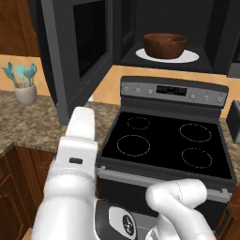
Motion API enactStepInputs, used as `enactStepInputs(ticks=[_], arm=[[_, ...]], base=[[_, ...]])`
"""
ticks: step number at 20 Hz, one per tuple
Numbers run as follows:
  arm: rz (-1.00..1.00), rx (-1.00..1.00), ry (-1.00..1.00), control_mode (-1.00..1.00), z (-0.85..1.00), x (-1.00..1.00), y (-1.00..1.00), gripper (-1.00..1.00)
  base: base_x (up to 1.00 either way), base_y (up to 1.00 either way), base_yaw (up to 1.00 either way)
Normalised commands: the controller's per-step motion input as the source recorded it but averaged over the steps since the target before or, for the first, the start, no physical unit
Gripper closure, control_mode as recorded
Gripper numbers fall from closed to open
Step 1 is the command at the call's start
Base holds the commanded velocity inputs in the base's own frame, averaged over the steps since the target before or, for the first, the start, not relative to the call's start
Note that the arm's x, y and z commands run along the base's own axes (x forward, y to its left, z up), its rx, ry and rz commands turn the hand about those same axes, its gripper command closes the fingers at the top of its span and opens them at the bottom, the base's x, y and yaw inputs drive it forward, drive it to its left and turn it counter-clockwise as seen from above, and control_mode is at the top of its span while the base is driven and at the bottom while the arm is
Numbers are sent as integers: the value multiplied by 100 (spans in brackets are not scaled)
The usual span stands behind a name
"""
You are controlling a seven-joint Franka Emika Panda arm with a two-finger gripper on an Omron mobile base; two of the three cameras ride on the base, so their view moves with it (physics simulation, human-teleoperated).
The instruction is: Pick the onion from the sink and place it in the bowl. Then pick the bowl and place it in the microwave. Then close the microwave door and press the start button.
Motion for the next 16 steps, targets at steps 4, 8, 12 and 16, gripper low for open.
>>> enactStepInputs(ticks=[4,8,12,16], arm=[[-18,-5,-6,-100,-53,86,89,-100],[-13,-14,-10,-100,-19,92,100,-100],[-5,-5,0,-100,-27,100,73,-100],[-10,0,0,-100,-28,76,75,-100]], base=[[0,0,0],[0,0,0],[0,0,0],[0,0,0]])
